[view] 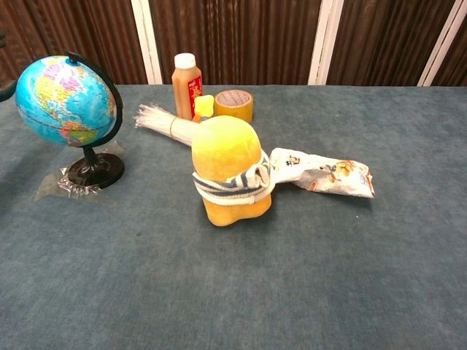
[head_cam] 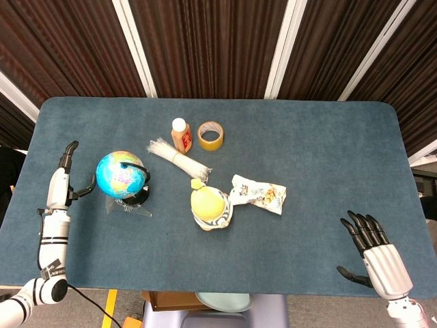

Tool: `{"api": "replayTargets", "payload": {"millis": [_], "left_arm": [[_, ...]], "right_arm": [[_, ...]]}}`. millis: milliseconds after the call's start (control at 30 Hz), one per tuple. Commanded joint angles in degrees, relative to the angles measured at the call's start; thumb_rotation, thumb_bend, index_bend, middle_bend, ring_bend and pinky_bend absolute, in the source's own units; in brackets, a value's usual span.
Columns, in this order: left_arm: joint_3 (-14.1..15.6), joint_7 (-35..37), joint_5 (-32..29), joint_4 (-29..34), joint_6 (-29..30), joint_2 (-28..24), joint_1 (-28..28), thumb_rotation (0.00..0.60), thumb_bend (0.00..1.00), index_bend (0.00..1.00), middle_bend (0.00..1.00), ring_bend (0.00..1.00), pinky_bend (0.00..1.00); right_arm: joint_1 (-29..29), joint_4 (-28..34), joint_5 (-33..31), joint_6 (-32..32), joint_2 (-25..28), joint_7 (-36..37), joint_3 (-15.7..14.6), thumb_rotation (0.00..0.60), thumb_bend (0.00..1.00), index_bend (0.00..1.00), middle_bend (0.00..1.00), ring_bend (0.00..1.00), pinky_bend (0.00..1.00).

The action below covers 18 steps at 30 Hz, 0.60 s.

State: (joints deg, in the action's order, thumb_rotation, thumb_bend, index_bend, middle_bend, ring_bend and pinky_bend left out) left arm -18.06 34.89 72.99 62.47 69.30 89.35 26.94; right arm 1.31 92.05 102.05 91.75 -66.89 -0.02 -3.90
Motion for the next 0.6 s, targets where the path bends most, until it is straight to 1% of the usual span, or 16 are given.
{"api": "replayTargets", "payload": {"millis": [33,300,600], "left_arm": [[-0.38,0.73,-0.39,-1.30,-1.25,0.49,0.87,0.590,0.32,0.00,0.00,0.00,0.00],[-0.66,1.63,-0.51,-4.77,-3.21,2.24,2.76,0.589,0.32,0.00,0.00,0.00,0.00],[-2.45,2.74,-2.70,-9.40,-5.81,3.75,4.76,0.587,0.32,0.00,0.00,0.00,0.00]], "right_arm": [[-0.01,0.02,-0.16,-0.10,-0.11,-0.19,0.09,0.600,0.12,0.00,0.00,0.00,0.00],[-0.15,-0.02,-0.77,-0.05,-0.44,-0.85,0.47,0.600,0.12,0.00,0.00,0.00,0.00],[-0.18,-0.11,-1.20,-0.14,-0.54,-1.09,0.74,0.600,0.12,0.00,0.00,0.00,0.00]]}}
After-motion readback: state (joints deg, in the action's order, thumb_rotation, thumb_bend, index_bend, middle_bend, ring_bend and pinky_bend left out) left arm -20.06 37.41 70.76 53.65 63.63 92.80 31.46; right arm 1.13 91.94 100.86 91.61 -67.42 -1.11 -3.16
